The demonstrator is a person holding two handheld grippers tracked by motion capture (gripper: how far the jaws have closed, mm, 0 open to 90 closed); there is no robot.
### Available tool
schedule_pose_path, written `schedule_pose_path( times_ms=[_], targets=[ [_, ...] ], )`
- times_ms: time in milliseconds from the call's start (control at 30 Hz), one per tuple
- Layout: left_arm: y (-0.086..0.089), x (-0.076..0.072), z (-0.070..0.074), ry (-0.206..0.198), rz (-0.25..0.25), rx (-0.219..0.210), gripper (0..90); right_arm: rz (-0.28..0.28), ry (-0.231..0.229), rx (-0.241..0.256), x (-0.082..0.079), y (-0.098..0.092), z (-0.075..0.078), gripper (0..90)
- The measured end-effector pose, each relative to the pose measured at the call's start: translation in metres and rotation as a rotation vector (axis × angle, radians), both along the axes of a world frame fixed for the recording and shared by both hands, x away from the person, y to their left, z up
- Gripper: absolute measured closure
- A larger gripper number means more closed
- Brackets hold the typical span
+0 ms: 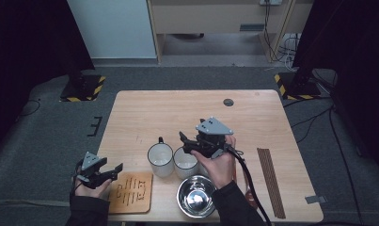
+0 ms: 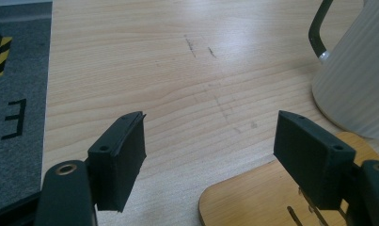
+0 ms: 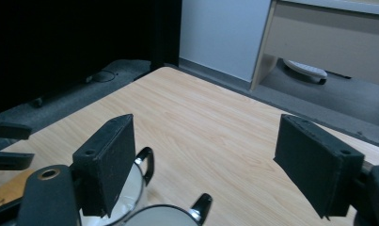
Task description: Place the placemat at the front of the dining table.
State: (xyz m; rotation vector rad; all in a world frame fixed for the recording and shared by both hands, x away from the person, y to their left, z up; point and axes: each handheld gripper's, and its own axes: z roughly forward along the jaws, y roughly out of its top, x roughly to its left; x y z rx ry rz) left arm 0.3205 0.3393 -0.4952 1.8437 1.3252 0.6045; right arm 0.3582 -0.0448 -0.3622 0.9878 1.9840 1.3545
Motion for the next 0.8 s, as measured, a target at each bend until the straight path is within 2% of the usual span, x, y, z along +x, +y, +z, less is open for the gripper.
schedule_pose_path(
  times_ms=[500, 800],
  targets=[
    [0.002, 0.0, -0.001, 0.005, 0.009, -0.002, 22.9, 0.081, 0.001, -0.01, -0.011, 0.044, -0.005, 21.0],
    [0.004, 0.0, -0.002, 0.006, 0.02, -0.003, 22.3, 0.115, 0.025, -0.014, -0.018, 0.065, -0.014, 20.9]
  ],
)
